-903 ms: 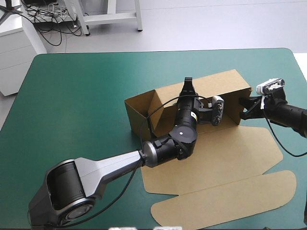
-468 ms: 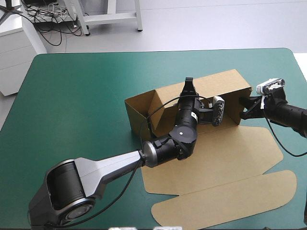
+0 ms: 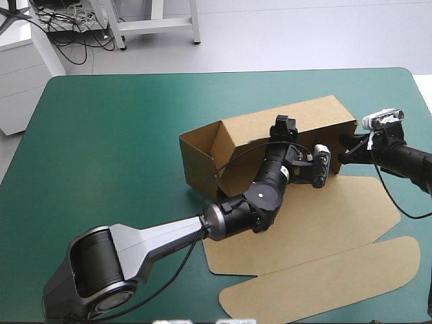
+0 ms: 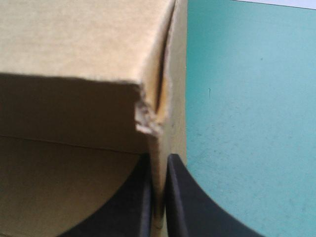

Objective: Fold the box

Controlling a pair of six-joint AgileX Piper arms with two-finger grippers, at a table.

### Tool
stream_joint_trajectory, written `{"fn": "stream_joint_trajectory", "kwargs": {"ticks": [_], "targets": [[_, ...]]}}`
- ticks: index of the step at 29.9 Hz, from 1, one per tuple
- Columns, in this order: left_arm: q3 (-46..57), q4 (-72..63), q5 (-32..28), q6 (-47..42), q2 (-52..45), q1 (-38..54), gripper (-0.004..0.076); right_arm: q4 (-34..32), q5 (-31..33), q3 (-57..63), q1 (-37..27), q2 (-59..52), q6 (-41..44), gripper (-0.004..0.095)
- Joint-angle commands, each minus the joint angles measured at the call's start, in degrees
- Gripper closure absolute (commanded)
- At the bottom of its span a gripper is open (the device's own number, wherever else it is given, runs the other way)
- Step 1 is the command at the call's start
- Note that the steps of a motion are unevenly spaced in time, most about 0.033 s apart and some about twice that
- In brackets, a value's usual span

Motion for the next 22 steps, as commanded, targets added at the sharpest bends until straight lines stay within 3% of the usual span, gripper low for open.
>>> {"fn": "stream_joint_trajectory", "kwargs": {"ticks": [1,9,12,15,19,22], "targets": [[-1.65,6.98,0.27,-3.64,-4.24,-2.0,0.0295,3.86,-1.97,-1.81,0.1,-2.14,2.21,0.0908],[-1.82,19.53,3.28,-5.4,-6.19,-7.57,0.0395,-0.2,-4.06,-1.9,0.1,-2.27,7.48,0.0908],[-2.45,19.41,4.27,-7.34,-8.5,-8.41,0.0547,-1.61,-3.51,-2.46,0.1,-3.32,9.96,0.0908],[-2.45,19.41,5.7,-9.72,-11.72,-7.7,0.0729,-7.19,-3.87,-4.04,0.1,-4.94,16.04,0.0908],[-2.45,19.41,5.7,-16.02,-17.2,-4.62,0.0724,-17.12,-2.66,-7.62,0.1,-6.33,27.21,0.0908],[-2.45,17.64,5.7,-21.24,-21.39,-0.66,0.0724,-21.49,2.06,-10.51,0.1,-7.05,33.43,0.0908]]}}
